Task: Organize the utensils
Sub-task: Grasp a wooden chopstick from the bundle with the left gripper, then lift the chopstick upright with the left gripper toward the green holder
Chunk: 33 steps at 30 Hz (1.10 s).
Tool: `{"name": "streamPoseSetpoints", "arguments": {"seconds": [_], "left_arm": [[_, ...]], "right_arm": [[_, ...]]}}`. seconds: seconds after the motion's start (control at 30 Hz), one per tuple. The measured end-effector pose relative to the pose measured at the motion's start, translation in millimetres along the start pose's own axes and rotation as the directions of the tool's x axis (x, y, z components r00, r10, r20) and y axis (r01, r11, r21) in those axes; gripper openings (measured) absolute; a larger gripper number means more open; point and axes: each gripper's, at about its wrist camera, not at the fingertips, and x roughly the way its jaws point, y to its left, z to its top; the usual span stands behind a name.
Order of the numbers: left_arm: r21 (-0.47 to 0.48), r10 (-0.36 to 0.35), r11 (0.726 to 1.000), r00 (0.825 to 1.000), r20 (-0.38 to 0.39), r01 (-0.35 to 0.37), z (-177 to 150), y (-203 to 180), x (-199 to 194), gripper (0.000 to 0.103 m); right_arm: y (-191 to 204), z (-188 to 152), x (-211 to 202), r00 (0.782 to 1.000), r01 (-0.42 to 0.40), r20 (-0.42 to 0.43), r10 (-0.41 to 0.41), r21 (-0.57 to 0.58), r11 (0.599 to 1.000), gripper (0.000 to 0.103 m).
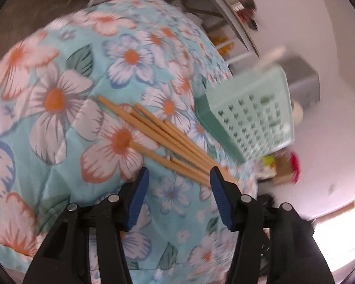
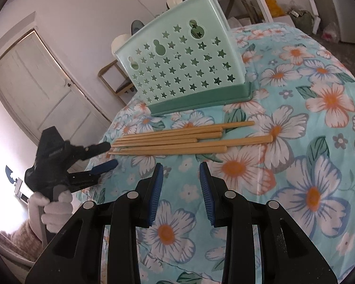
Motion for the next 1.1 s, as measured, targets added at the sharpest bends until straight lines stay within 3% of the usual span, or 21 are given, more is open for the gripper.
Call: {"name": "streamPoseSetpoints", "arguments": {"seconds": [0.1, 0.33, 0.7, 0.93, 1.1], "left_arm": [[-0.084, -0.028, 0.996, 1.0, 0.013, 0.029, 4.2, 7.2, 0.2, 0.05], [-0.237, -0.021, 0.971, 0.999, 0.047, 0.031, 4.5, 20.9, 1.1, 0.034], [-0.345, -0.005, 0.938, 0.998, 0.065, 0.027, 7.9, 37.3, 3.0, 0.014], [-0.335, 0.001, 0.942, 0.997, 0.081, 0.027, 5.7, 34.0, -2.5, 0.01], [-0.171, 0.031, 0.985, 0.99, 0.139, -0.007, 5.3, 4.5, -28.2, 0.01]], "right_arm": [[-2.7, -1.4, -0.7, 1.0, -0.006, 0.003, 0.006, 0.009, 1.0, 0.032], [-7.2, -2.5, -1.8, 1.0, -0.028, 0.007, 0.028, 0.022, 0.999, 0.032], [-12.8, -5.0, -4.3, 0.999, -0.042, 0.018, 0.042, 0.043, 0.998, 0.032], [-14.2, -5.9, -9.8, 0.999, -0.037, 0.028, 0.036, 0.044, 0.998, 0.032], [-16.7, -6.7, -15.4, 0.999, -0.026, 0.035, 0.025, 0.043, 0.999, 0.032]]}}
